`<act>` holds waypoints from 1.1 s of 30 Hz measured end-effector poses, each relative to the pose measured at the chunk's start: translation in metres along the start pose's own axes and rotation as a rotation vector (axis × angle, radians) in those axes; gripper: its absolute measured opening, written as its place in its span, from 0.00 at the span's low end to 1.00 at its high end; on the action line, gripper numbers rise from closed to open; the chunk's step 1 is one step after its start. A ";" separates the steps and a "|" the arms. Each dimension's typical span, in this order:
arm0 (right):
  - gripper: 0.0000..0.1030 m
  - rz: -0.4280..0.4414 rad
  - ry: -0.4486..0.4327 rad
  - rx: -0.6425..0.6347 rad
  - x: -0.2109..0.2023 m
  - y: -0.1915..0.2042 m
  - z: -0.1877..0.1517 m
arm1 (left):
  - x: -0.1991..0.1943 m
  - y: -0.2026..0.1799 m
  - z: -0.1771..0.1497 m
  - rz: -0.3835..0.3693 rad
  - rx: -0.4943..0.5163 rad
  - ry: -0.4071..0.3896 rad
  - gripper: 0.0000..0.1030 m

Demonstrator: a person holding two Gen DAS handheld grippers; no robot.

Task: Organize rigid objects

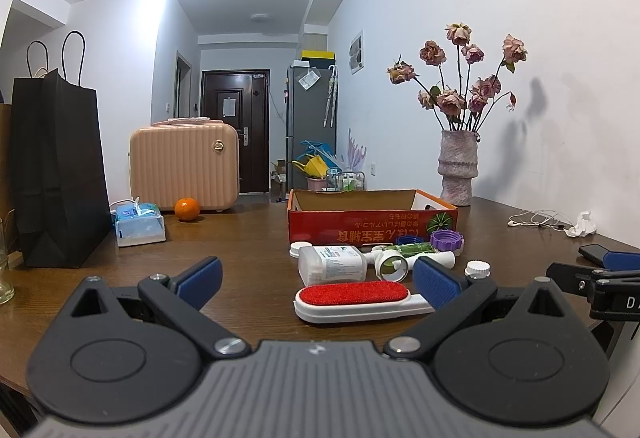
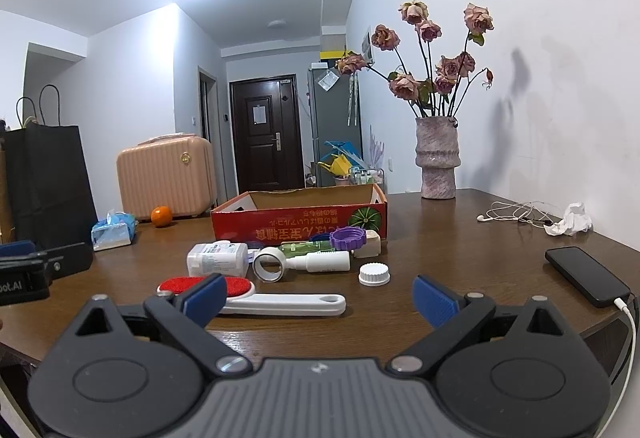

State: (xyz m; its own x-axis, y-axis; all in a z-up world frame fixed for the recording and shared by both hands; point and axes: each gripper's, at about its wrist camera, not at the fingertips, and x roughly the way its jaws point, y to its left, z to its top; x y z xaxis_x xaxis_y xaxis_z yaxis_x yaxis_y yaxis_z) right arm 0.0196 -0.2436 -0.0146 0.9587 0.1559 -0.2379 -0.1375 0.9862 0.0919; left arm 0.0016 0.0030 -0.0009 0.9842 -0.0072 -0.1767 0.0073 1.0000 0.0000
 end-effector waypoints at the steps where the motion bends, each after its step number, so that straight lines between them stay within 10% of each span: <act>1: 0.97 0.001 -0.001 -0.001 0.000 0.000 0.000 | 0.000 0.000 0.000 0.000 0.000 -0.001 1.00; 33: 0.97 0.015 -0.001 0.013 -0.001 -0.002 0.002 | -0.001 -0.001 0.002 0.000 0.005 0.001 1.00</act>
State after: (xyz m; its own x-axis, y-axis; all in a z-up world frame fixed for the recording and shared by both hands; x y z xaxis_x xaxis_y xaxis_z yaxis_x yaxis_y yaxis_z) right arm 0.0196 -0.2457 -0.0126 0.9569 0.1704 -0.2351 -0.1485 0.9830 0.1079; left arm 0.0013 0.0023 0.0015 0.9841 -0.0070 -0.1776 0.0079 1.0000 0.0048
